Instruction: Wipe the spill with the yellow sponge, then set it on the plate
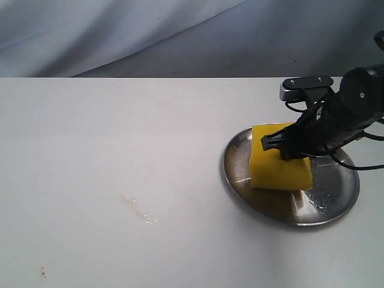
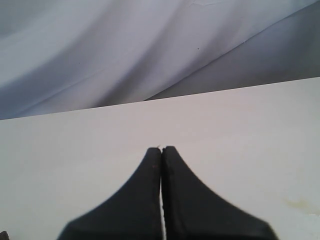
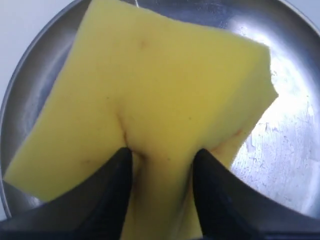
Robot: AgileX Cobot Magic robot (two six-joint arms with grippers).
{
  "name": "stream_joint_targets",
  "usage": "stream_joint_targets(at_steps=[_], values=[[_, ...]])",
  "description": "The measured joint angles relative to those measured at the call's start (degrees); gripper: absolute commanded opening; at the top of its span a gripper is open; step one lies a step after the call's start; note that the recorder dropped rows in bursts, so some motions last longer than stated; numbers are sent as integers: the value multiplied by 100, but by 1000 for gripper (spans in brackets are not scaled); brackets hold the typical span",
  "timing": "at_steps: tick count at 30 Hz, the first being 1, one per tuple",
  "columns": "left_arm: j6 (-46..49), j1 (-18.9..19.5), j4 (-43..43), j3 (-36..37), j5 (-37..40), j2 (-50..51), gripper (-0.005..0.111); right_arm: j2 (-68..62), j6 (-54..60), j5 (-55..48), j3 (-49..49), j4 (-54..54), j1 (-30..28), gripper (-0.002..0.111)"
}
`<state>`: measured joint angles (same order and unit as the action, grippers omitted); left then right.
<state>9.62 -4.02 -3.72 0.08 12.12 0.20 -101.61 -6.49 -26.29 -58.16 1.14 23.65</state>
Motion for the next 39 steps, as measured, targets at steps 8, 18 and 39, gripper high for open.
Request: stream_joint_targets(at_steps=[8,18,39], values=[[0,0,0,0,0,0,0,210,-26,-47,0,-29,0,67],[0,0,0,0,0,0,0,1670,-268,-416,347,67,0,22],[0,0,0,0,0,0,0,6635,-1121,1300,3715,177,-72,0]])
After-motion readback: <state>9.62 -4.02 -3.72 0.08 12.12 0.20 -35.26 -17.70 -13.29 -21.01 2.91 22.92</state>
